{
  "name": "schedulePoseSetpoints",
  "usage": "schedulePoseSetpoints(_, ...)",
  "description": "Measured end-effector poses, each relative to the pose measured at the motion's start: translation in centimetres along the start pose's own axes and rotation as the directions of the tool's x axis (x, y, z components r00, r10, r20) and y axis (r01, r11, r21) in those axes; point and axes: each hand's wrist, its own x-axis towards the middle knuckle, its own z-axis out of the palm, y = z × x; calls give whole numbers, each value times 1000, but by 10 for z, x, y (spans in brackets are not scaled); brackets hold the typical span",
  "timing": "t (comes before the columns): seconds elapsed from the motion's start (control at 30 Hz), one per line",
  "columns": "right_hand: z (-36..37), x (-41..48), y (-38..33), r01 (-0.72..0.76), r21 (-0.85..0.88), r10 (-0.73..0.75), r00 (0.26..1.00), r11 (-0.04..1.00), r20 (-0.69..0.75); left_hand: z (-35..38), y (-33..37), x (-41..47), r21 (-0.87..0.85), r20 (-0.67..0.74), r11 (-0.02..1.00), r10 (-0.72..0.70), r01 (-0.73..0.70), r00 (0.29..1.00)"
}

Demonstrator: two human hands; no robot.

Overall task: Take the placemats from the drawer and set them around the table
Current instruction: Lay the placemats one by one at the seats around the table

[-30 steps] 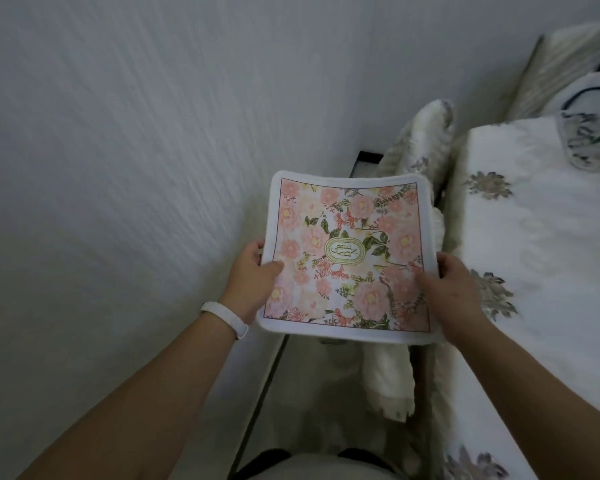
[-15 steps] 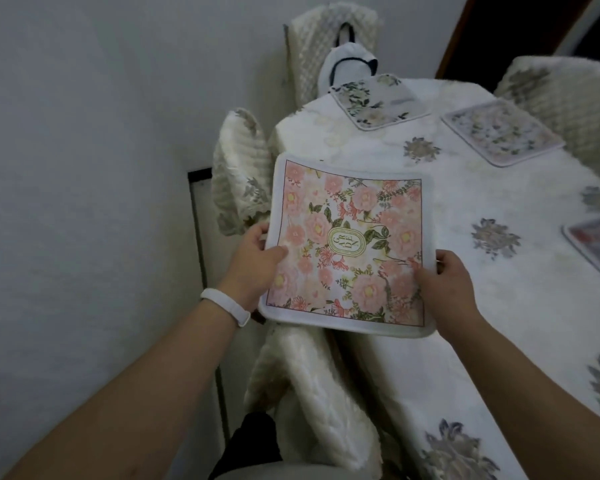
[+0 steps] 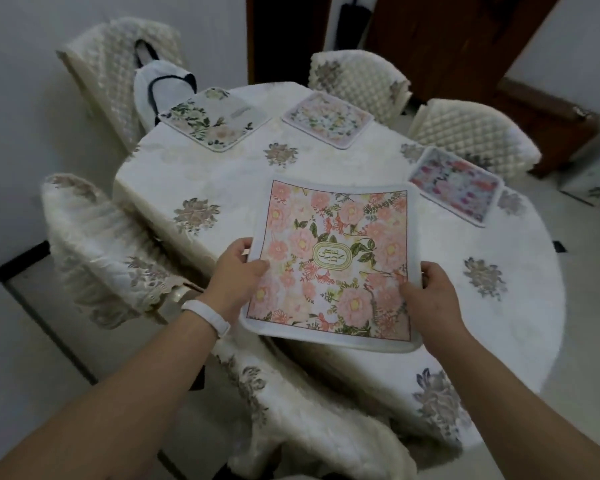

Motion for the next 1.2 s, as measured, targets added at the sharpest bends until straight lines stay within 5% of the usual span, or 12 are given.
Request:
schedulePoseSetpoints(0.27, -44, -27, 31, -56, 75, 68, 984, 996, -165, 48, 19, 4, 131, 186, 990, 36, -61, 982)
schedulePoseSetpoints(0.7, -41, -20, 38, -102, 235, 140, 979, 967, -151, 60, 46, 9, 243, 191, 957, 111, -157, 975)
schedulePoseSetpoints(0.93, 6, -9, 28, -161, 261, 200, 971, 952, -128, 29, 36, 58, 290, 217, 949, 59, -122, 974)
schedulePoseSetpoints(1.2, 151, 33, -24, -233, 250, 272, 953, 940, -133, -79, 35, 182, 303, 251, 949, 9, -87, 968)
